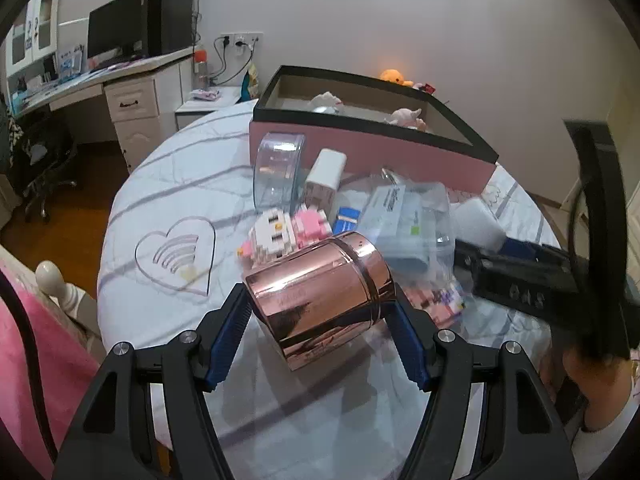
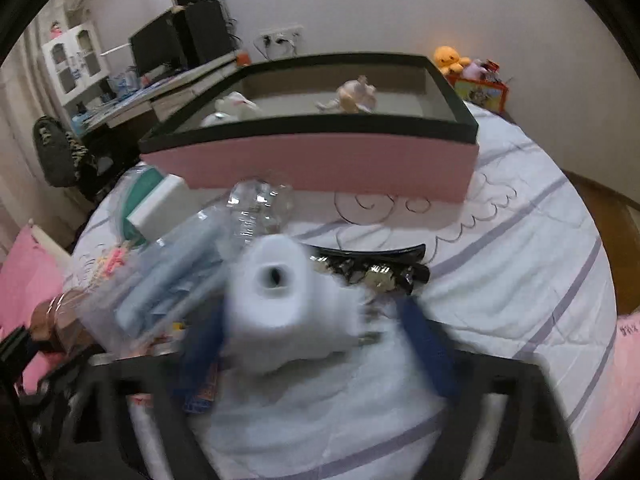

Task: Organize rigid objects
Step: 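Carry the can and tissue holder into the box and release both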

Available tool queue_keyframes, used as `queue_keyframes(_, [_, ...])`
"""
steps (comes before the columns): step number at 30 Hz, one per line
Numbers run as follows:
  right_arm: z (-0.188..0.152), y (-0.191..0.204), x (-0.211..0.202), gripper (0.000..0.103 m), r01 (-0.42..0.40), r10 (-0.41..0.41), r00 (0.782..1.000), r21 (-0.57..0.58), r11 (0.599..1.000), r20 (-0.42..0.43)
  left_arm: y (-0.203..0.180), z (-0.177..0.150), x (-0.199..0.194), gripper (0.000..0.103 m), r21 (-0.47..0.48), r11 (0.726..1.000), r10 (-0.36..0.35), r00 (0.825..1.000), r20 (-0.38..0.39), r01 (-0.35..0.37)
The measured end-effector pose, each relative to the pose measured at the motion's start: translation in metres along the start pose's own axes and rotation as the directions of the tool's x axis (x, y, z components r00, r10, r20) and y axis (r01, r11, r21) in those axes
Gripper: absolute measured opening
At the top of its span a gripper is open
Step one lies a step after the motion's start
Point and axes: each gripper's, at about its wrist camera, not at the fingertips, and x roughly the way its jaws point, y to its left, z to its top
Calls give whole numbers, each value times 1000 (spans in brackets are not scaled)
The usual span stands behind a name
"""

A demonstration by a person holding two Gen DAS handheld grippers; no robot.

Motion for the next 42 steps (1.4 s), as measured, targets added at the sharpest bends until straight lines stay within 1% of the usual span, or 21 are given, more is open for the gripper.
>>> queue_keyframes(4, [-7,1,-12,75,-16,16,999,8,1000,37,-1,9,-6,69,1,1000,-9,1000,29,9])
queue_keyframes(8, [-11,4,-43,75,-3,1,989,15,1000,149,-13,20,-16,69,27,1000,-13,997,75,12])
queue_keyframes(11, [-9,13,-70,75,29,-27,969,-6,1000,247,-22,30,-29,69,37,999,-21,991,133,16])
queue_keyframes(13, [-7,16,-90,75,24,-22,948,-4,1000,317,-32,37,-42,69,58,998,-2,981,194,-10])
queue_keyframes(15, [-5,16,-109,75,0,-3,928,6,1000,373,-39,43,-52,69,74,997,-5,971,240,-13])
queue_keyframes(17, [0,17,-123,75,27,-25,909,2,1000,417,-47,51,-58,69,90,996,-6,962,274,-19])
queue_keyframes(20, [8,17,-135,75,48,-42,893,-3,999,447,-53,63,-60,69,107,994,-19,955,296,-13])
queue_keyframes(24, [26,13,-134,75,58,-49,888,-6,998,457,-58,88,-53,69,144,989,-25,947,322,-23])
queue_keyframes(28, [53,11,-126,75,67,-51,887,-19,998,460,-61,120,-38,69,176,982,5,935,354,-72])
queue_keyframes(31, [75,7,-116,75,66,-46,884,-27,997,466,-59,150,-19,69,182,981,4,942,335,-69])
queue_keyframes(33, [94,5,-106,76,68,-47,886,-29,997,461,-59,174,1,69,185,978,33,949,312,-95])
queue_keyframes(34, [105,3,-98,76,71,-49,891,-32,997,452,-59,189,16,69,190,976,46,956,290,-105])
queue_keyframes(36, [127,-3,-78,76,70,-47,904,-39,997,424,-58,207,39,69,200,974,52,966,252,-105])
queue_keyframes(37, [143,-8,-63,76,65,-45,919,-38,997,393,-57,219,59,69,205,974,54,974,221,-101])
queue_keyframes(39, [160,-16,-39,76,60,-46,937,-30,998,347,-56,233,90,69,215,972,64,986,156,-97])
queue_keyframes(40, [168,-20,-25,76,55,-44,947,-26,998,319,-53,240,108,69,215,972,64,990,122,-90])
queue_keyframes(41, [177,-26,-8,76,46,-40,959,-14,999,281,-51,246,130,69,219,972,72,995,72,-86])
queue_keyframes(42, [183,-31,6,76,46,-43,967,-5,999,252,-50,249,145,69,225,970,82,996,36,-88])
